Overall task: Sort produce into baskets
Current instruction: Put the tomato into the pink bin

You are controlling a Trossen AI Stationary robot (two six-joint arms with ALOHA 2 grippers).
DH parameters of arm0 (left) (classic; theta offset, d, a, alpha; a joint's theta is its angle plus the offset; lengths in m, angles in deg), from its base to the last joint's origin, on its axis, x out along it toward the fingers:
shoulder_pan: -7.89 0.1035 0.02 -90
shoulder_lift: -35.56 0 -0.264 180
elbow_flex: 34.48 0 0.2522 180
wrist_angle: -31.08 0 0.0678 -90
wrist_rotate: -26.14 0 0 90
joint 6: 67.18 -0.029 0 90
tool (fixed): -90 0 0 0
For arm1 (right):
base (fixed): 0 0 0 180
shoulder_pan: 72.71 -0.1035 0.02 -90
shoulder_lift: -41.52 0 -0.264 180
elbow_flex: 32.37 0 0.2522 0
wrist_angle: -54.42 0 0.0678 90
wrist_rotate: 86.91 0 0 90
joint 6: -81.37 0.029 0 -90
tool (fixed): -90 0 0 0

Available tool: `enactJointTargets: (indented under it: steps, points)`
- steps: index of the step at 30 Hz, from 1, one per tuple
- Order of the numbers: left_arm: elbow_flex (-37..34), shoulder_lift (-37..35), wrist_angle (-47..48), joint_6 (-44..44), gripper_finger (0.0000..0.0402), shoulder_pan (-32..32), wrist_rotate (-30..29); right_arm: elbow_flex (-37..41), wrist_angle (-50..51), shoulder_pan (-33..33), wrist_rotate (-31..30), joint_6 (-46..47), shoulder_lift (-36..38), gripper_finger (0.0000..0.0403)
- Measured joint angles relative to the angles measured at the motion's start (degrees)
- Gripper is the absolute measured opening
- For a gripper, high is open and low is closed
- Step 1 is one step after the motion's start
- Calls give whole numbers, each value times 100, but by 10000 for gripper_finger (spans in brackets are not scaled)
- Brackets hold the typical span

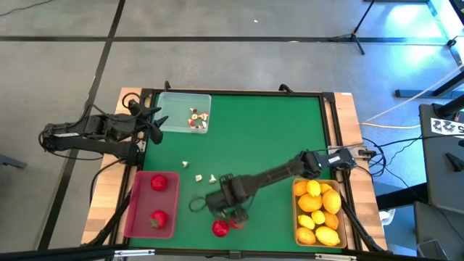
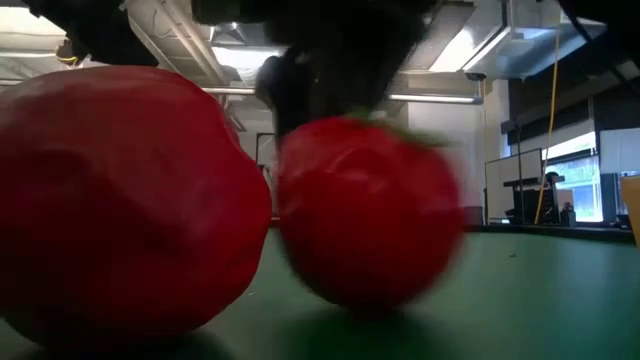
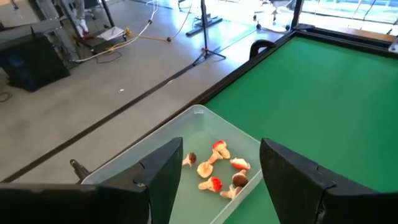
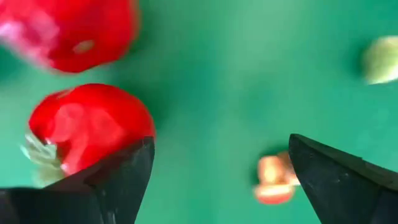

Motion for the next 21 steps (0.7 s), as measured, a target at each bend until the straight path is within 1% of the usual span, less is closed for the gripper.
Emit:
enactJointTargets:
  steps: [4, 8, 10, 11, 13, 15, 16, 19, 21]
  points:
    - [0, 0, -26, -53, 210, 0, 0, 7, -175, -226, -47, 4, 27, 367]
    - [0, 2, -26, 40, 210, 0, 2, 3, -244, -231, -532, 125, 83, 367]
    - [0, 0, -26, 90, 210, 0, 2, 3, -226, -224, -606, 153, 92, 367]
    - [0, 1, -26, 82, 210, 0, 2, 3, -188, -223, -608, 167, 112, 367]
    - [0, 0, -25, 55, 210, 0, 2, 14, 245, -231, -430, 416, 275, 367]
    - [0, 1, -21, 46, 210, 2, 2, 12, 505, -272, -142, 879, 533, 367]
    - [0, 2, -17, 41, 210, 0, 2, 12, 652, -330, -93, 1128, 674, 367]
    - [0, 2, -17, 47, 210, 2, 2, -1, 616, -624, -252, 1371, 944, 367]
    - [0, -3, -17, 86, 210, 0, 2, 6, 556, -791, -225, 1409, 969, 367]
